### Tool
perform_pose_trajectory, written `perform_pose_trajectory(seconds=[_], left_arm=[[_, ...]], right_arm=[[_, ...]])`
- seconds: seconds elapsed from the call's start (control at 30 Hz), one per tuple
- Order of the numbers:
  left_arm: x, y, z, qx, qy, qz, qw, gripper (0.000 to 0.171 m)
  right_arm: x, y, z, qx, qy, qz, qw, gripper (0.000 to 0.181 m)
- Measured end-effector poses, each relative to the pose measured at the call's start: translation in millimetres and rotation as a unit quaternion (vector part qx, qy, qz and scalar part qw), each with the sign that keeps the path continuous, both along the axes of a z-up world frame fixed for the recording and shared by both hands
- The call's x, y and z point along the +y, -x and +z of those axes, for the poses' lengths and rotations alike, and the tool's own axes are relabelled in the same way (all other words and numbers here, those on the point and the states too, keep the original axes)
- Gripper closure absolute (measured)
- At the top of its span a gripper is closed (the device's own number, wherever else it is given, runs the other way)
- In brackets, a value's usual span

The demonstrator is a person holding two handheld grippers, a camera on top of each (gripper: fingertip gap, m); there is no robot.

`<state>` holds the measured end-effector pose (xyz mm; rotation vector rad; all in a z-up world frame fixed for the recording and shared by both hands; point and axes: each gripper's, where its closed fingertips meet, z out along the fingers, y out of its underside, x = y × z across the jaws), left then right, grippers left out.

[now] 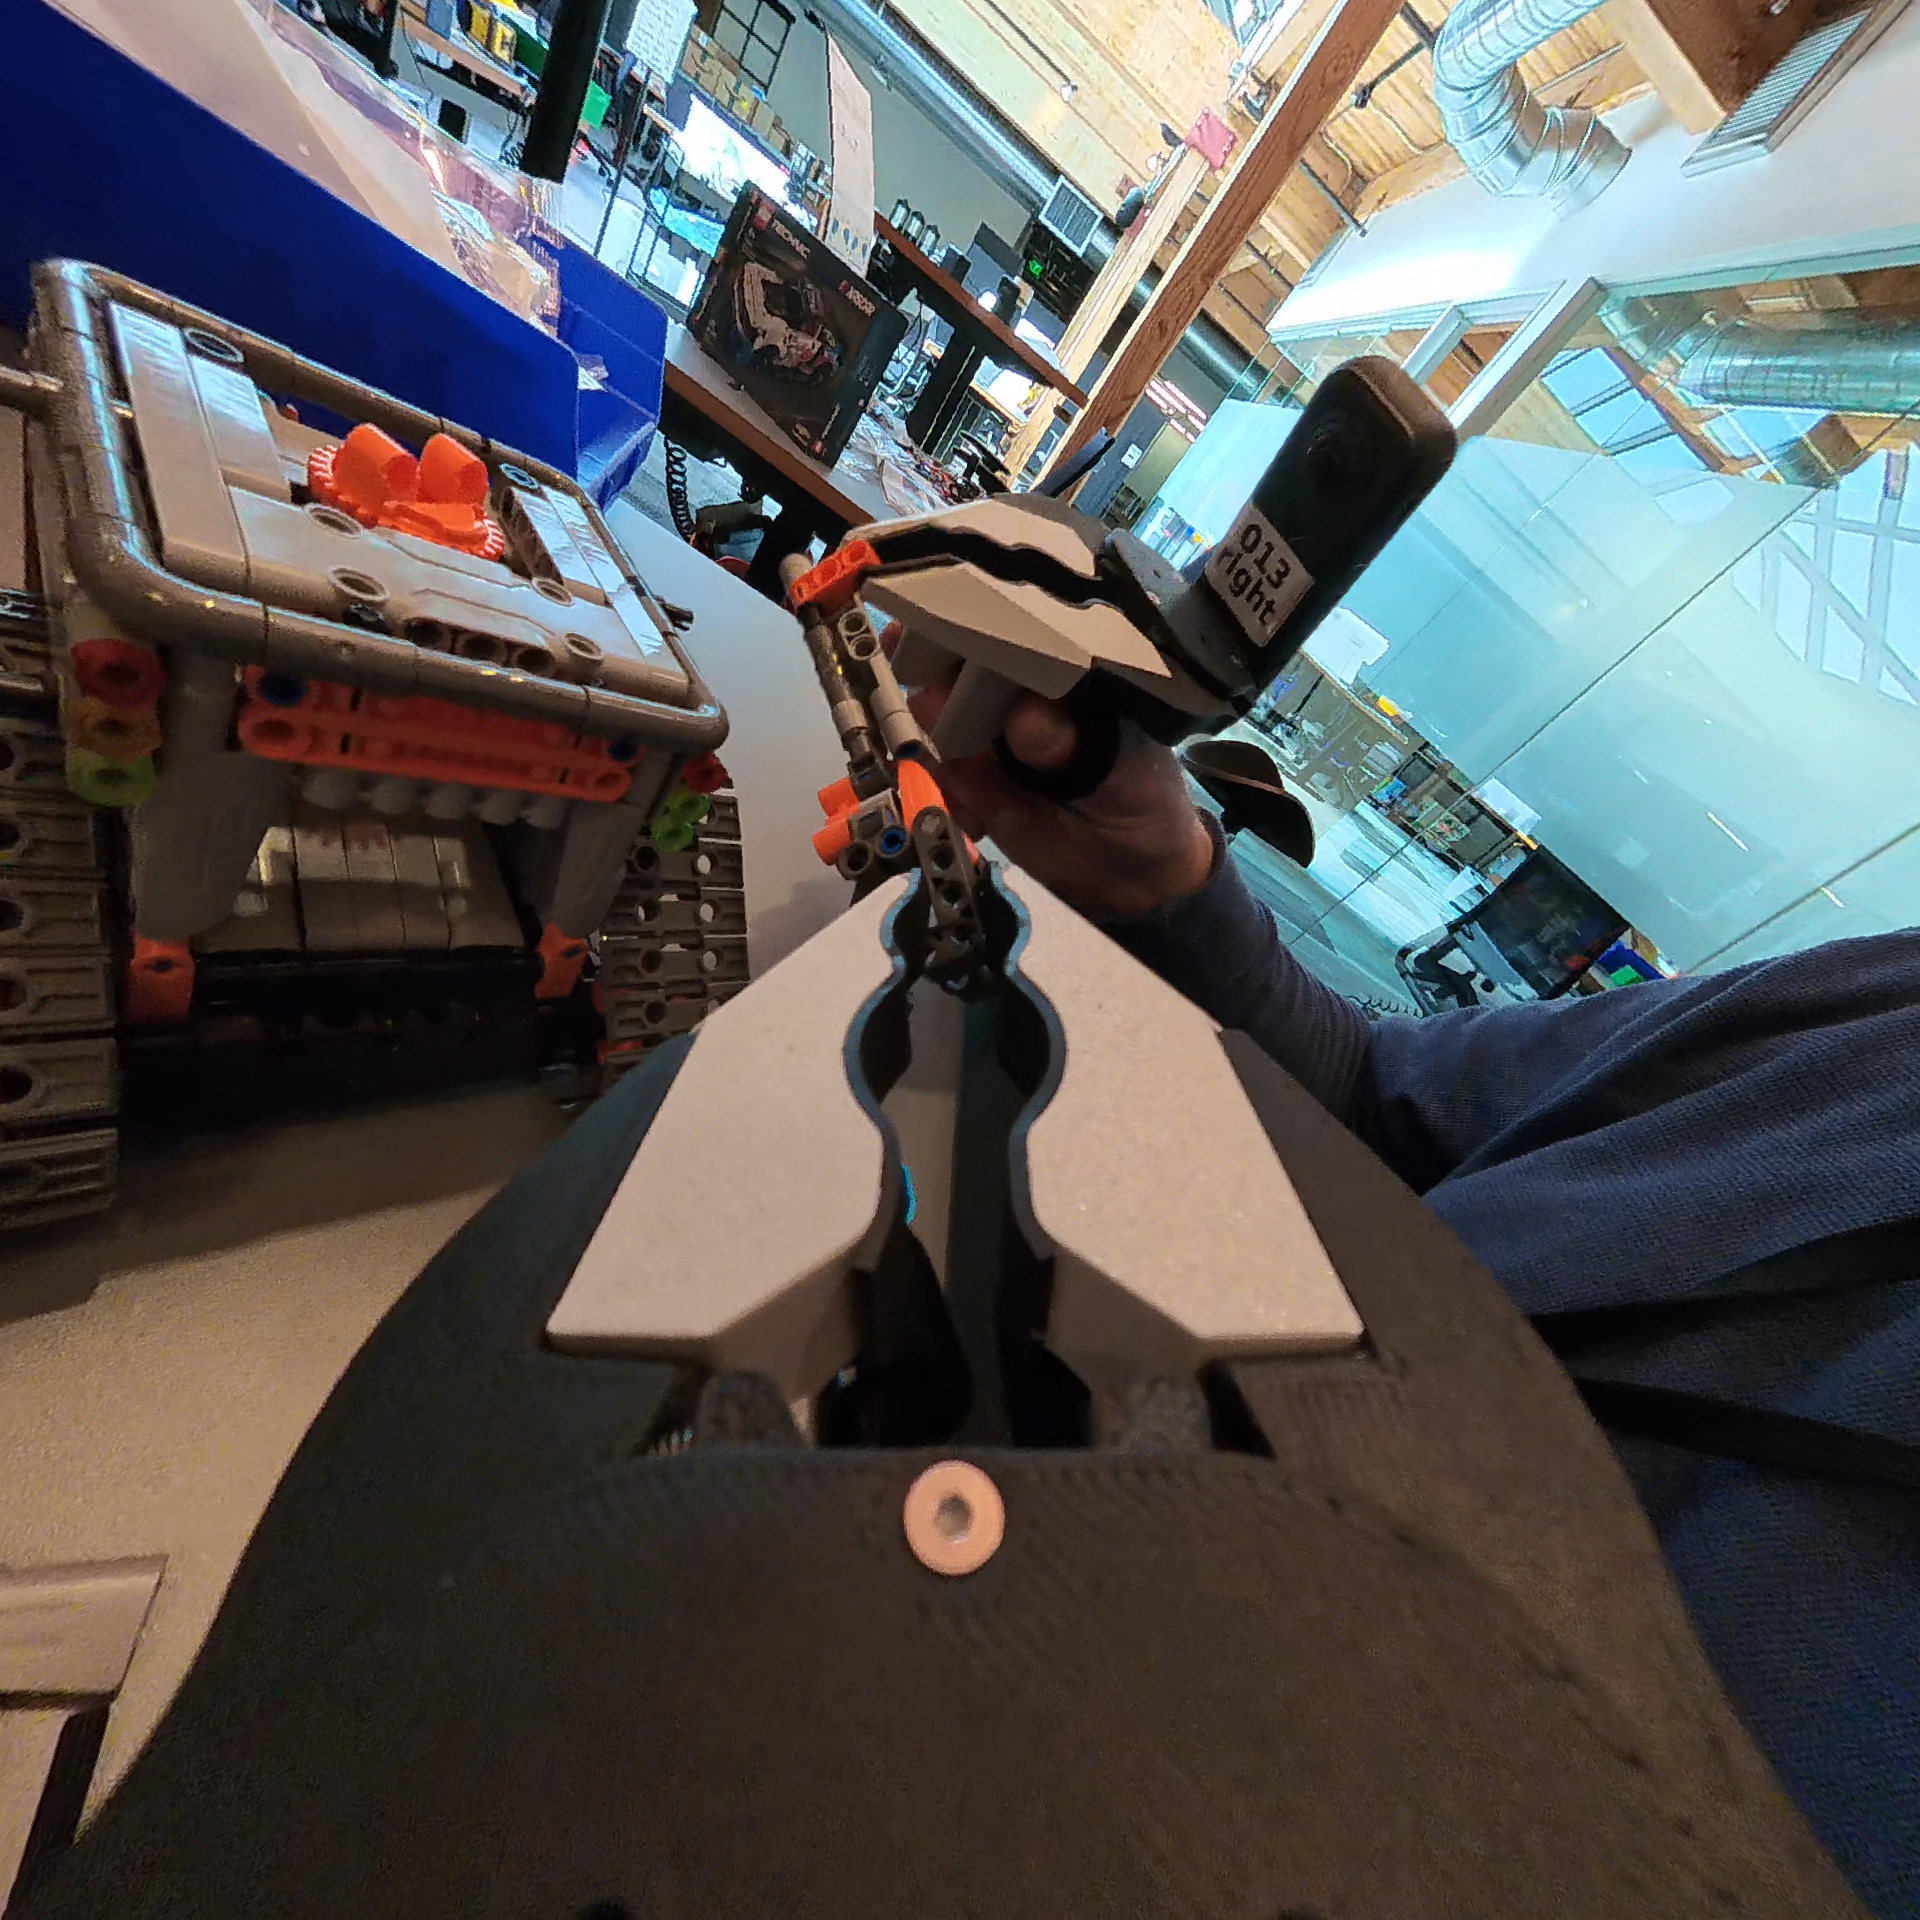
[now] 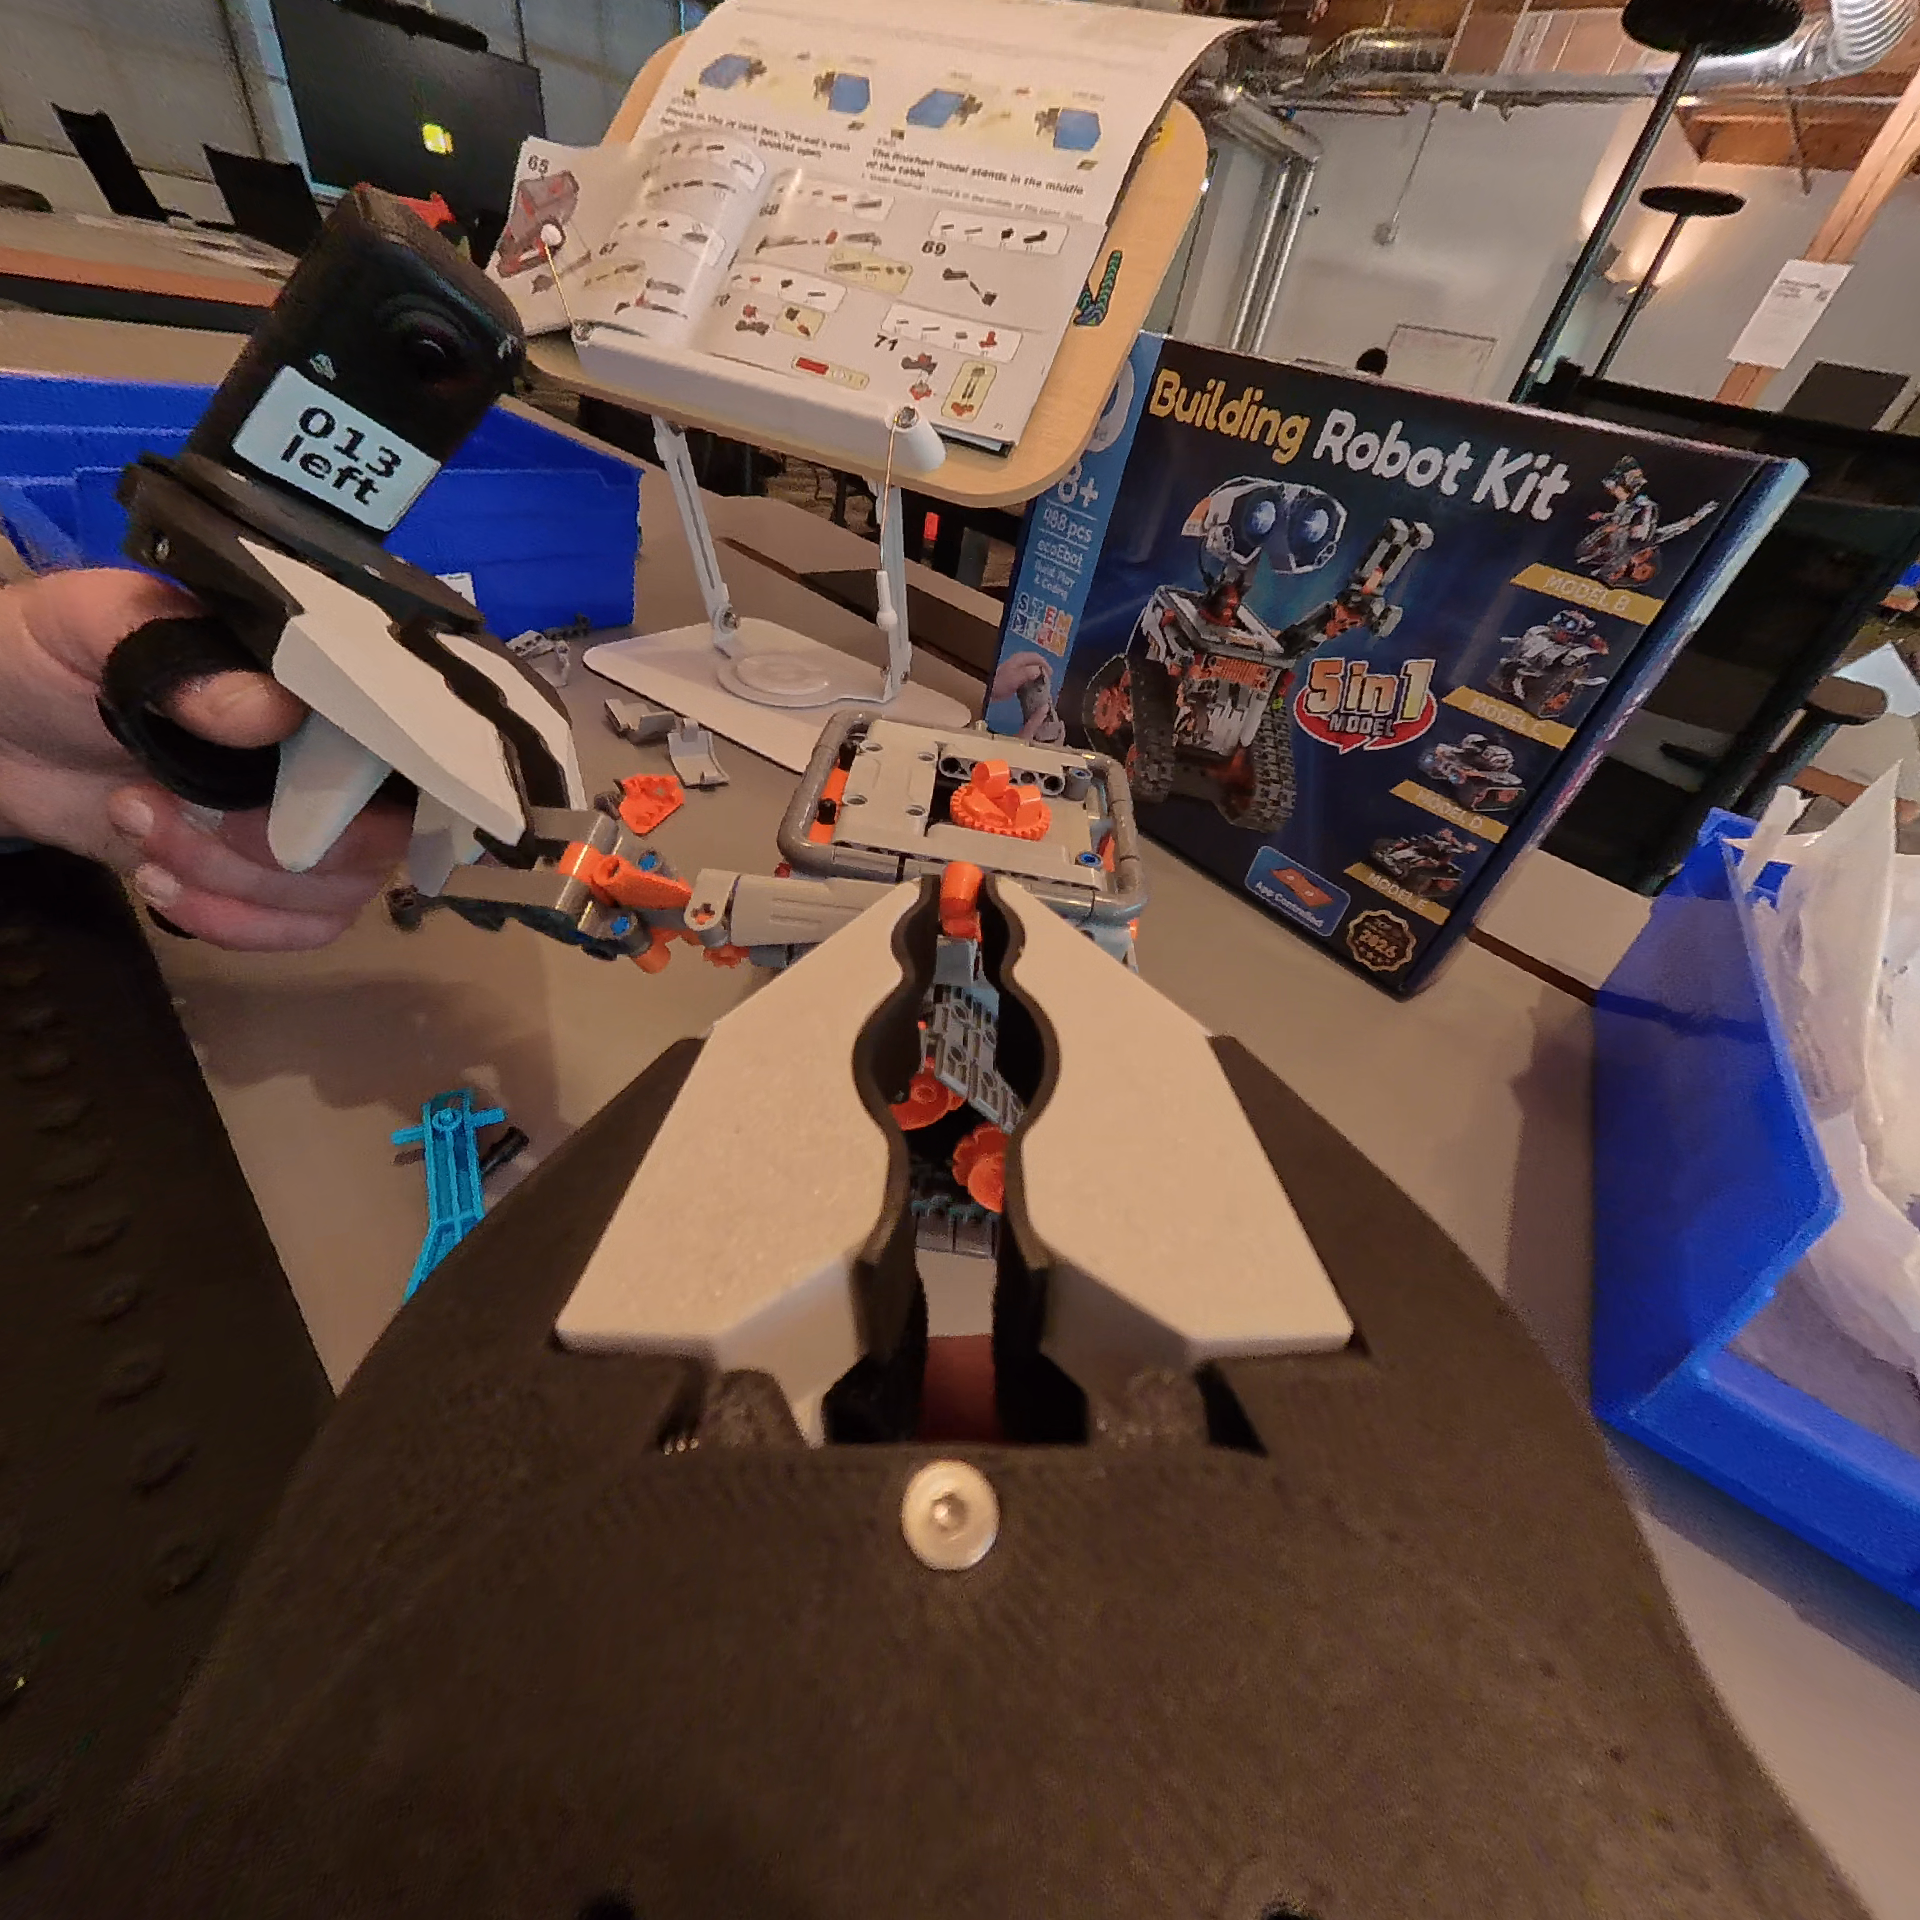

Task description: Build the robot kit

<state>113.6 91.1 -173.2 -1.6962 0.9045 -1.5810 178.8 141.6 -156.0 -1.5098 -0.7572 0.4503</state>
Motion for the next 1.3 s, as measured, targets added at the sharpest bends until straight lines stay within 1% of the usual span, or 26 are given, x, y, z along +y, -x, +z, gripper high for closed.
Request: perform_pose_trajectory(seconds=[0.2, 0.27, 0.3, 0.33, 0.37, 0.4, 0.47, 0.5, 0.57, 0.6, 0.67, 0.7, 0.9, 1.0, 1.07, 1.2, 1.3], left_arm=[[-1.3, 2.8, -4.0, -0.002, 0.006, -0.001, 1.0, 0.162], [4.3, 6.1, -3.0, 0.003, -0.015, 0.014, 1.0, 0.15], [5.5, 8.8, -0.6, 0.005, -0.036, 0.017, 0.999, 0.147], [7.7, 12.5, 3.1, 0.009, -0.058, 0.023, 0.998, 0.141], [14.1, 18.0, 9.1, 0.013, -0.084, 0.041, 0.996, 0.133], [21.2, 24.0, 16.3, 0.019, -0.121, 0.059, 0.991, 0.129], [43.5, 35.1, 24.0, 0.064, -0.209, 0.1, 0.971, 0.117], [53.8, 38.9, 27.3, 0.08, -0.238, 0.111, 0.962, 0.113], [73.3, 42.2, 25.1, 0.117, -0.259, 0.115, 0.952, 0.102], [81.4, 42.8, 21.8, 0.129, -0.26, 0.112, 0.95, 0.1], [90.6, 40.3, 8.0, 0.158, -0.257, 0.085, 0.95, 0.099], [97.5, 39.1, 2.4, 0.172, -0.263, 0.083, 0.946, 0.096], [96.6, 14.4, -12.5, 0.171, -0.279, 0.004, 0.945, 0.102], [100.2, 7.9, -15.8, 0.172, -0.285, 0.0, 0.943, 0.105], [103.1, 7.2, -14.8, 0.165, -0.282, 0.003, 0.945, 0.112], [104.3, 5.8, -15.1, 0.163, -0.283, 0.007, 0.945, 0.114], [104.8, 5.6, -15.4, 0.16, -0.286, 0.012, 0.945, 0.115]], right_arm=[[5.8, 4.9, -9.9, 0.008, 0.041, 0.02, 0.999, 0.177], [9.4, 6.1, -13.6, 0.01, 0.059, 0.027, 0.998, 0.177], [11.8, 5.8, -15.1, 0.008, 0.065, 0.027, 0.997, 0.177], [13.8, 5.9, -16.2, 0.007, 0.072, 0.029, 0.997, 0.177], [15.6, 5.9, -17.3, 0.007, 0.078, 0.03, 0.996, 0.177], [17.3, 6.0, -19.2, 0.005, 0.086, 0.031, 0.996, 0.177], [18.3, 8.4, -23.6, 0.003, 0.108, 0.044, 0.993, 0.177], [19.2, 9.0, -25.7, 0.005, 0.119, 0.048, 0.992, 0.177], [20.1, 10.5, -27.9, 0.009, 0.136, 0.055, 0.989, 0.177], [21.0, 10.4, -28.3, 0.011, 0.143, 0.055, 0.988, 0.177], [21.2, 11.7, -29.0, 0.015, 0.157, 0.061, 0.986, 0.177], [21.2, 12.5, -28.6, 0.019, 0.16, 0.064, 0.985, 0.177], [23.7, 14.8, -30.8, 0.014, 0.177, 0.061, 0.982, 0.177], [24.7, 13.0, -30.7, 0.017, 0.182, 0.057, 0.981, 0.178], [24.9, 12.2, -30.5, 0.022, 0.185, 0.059, 0.981, 0.178], [25.9, 9.3, -25.6, 0.038, 0.183, 0.058, 0.981, 0.178], [27.0, 8.7, -27.8, 0.032, 0.186, 0.055, 0.98, 0.178]])
